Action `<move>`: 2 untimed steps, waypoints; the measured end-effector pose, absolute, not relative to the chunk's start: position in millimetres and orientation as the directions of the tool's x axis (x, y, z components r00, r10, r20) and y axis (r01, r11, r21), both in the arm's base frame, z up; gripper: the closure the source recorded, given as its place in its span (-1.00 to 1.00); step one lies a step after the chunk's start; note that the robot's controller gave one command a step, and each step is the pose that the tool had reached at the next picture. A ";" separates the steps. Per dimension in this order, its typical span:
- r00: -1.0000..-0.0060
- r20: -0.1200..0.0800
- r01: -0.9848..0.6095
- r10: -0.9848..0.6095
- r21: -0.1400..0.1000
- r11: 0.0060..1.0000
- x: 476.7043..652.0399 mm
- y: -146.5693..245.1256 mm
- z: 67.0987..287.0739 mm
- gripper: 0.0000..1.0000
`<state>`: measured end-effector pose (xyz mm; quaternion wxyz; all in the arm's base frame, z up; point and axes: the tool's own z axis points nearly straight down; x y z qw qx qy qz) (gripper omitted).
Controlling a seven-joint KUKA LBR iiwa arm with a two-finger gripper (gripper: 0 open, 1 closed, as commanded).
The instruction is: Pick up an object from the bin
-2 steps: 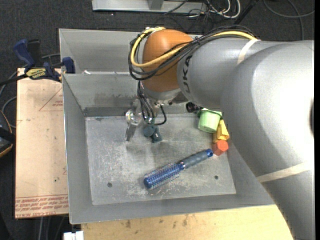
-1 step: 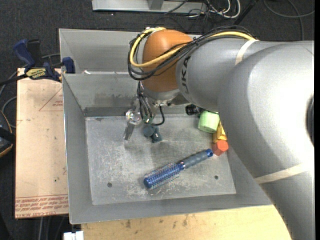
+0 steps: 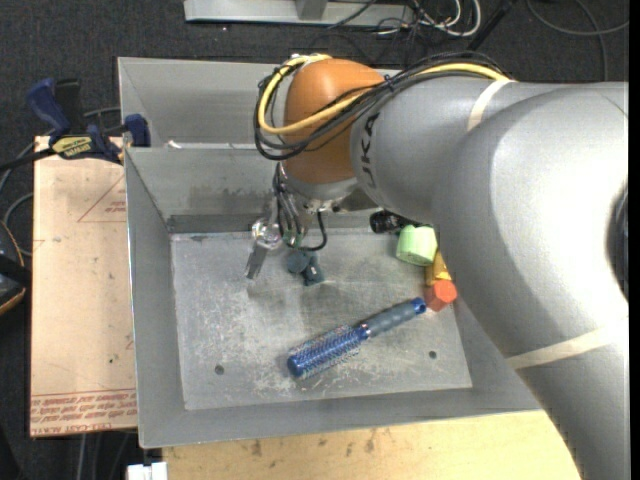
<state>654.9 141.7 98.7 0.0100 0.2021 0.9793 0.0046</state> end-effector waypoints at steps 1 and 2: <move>-0.880 -0.016 0.474 0.474 0.013 0.881 654.7 141.4 97.5 -1.00; -0.880 -0.020 0.475 0.475 0.020 0.880 657.0 142.5 101.3 1.00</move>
Offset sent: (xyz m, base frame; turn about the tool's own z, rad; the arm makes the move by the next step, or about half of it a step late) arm 0.0007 0.0051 -0.0287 0.2013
